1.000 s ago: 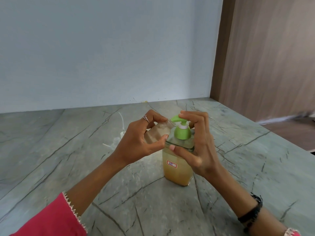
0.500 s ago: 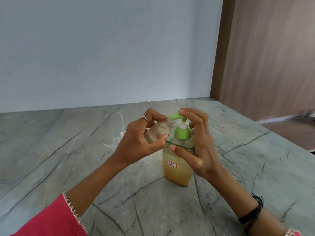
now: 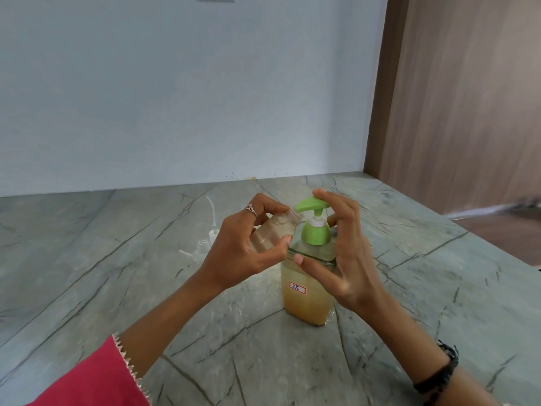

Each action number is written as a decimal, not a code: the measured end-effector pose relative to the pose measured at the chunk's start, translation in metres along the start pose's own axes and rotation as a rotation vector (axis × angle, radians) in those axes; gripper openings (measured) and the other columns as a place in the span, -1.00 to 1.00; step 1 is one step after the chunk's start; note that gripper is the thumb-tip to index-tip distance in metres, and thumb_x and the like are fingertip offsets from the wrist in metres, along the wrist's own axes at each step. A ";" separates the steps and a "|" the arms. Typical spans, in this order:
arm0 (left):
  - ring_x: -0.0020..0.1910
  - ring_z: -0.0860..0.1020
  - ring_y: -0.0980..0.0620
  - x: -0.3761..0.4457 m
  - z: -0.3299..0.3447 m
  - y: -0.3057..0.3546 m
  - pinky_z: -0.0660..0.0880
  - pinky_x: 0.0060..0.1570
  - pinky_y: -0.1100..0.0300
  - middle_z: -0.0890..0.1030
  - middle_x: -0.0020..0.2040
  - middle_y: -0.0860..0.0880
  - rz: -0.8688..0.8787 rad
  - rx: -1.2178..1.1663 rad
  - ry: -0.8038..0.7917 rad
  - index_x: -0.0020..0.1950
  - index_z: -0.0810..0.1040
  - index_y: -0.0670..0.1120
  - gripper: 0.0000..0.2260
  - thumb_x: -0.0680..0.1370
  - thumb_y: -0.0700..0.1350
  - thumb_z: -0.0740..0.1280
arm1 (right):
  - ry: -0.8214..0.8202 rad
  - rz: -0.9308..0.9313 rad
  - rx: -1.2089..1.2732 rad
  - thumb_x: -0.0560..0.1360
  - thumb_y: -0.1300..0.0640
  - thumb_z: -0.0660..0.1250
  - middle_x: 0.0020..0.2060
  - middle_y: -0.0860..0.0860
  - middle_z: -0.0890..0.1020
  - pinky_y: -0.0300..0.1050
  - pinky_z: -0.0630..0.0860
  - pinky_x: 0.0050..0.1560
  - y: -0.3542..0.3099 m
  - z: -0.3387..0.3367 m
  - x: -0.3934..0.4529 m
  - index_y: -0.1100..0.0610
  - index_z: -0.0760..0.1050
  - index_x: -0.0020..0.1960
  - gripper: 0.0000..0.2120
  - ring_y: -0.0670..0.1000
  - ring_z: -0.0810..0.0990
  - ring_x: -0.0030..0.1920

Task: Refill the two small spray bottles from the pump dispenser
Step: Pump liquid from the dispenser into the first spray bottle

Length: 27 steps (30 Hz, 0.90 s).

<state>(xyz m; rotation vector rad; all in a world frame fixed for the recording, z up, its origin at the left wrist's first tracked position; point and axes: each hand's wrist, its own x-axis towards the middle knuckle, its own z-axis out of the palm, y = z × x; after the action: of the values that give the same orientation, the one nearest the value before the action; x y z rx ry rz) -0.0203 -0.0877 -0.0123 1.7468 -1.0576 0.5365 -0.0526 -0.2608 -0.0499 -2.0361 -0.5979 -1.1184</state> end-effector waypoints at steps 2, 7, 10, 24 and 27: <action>-0.16 0.60 0.15 0.000 0.000 -0.001 0.49 -0.22 0.44 0.60 -0.08 0.22 0.011 0.021 0.010 -0.02 0.41 0.12 -0.76 0.36 -0.01 0.36 | -0.012 -0.020 -0.006 0.37 -0.13 0.30 0.35 -0.30 0.22 -0.22 0.52 -0.19 -0.001 0.000 0.000 -0.02 0.13 0.46 -0.27 -0.25 0.46 0.13; -0.17 0.60 0.12 -0.001 0.003 -0.002 0.55 -0.21 0.31 0.59 -0.07 0.17 0.051 0.125 0.068 0.04 0.42 0.12 -0.73 0.37 0.03 0.35 | -0.018 -0.060 -0.007 0.40 -0.10 0.29 0.47 -0.27 0.15 -0.22 0.57 -0.12 -0.003 0.000 0.001 0.00 0.12 0.49 -0.28 -0.24 0.41 0.29; -0.19 0.60 0.12 -0.004 0.009 -0.001 0.57 -0.24 0.19 0.59 -0.09 0.19 0.041 0.157 0.136 0.05 0.41 0.13 -0.71 0.36 0.05 0.35 | -0.010 -0.050 0.002 0.39 -0.09 0.29 0.39 -0.34 0.17 -0.17 0.54 -0.19 -0.003 0.000 0.001 -0.03 0.15 0.46 -0.30 -0.28 0.43 0.16; -0.18 0.55 0.23 -0.009 0.020 0.001 0.47 -0.29 0.45 0.54 -0.10 0.26 0.033 0.150 0.236 0.06 0.42 0.10 -0.69 0.36 0.05 0.37 | 0.007 -0.027 0.032 0.35 -0.08 0.32 0.30 -0.31 0.24 -0.05 0.56 -0.23 0.000 0.002 0.001 -0.03 0.23 0.39 -0.36 -0.19 0.48 0.10; -0.17 0.56 0.21 -0.009 0.019 0.001 0.48 -0.28 0.45 0.55 -0.07 0.24 0.036 0.140 0.227 0.07 0.41 0.09 -0.69 0.37 0.05 0.37 | 0.019 -0.022 0.040 0.35 -0.08 0.33 0.26 -0.28 0.26 -0.03 0.55 -0.24 0.000 0.002 0.001 -0.01 0.25 0.36 -0.38 -0.16 0.50 0.06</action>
<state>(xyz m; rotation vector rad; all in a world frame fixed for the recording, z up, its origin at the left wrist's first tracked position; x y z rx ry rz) -0.0277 -0.1009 -0.0269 1.7418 -0.9101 0.8275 -0.0510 -0.2586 -0.0495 -1.9874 -0.6300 -1.1284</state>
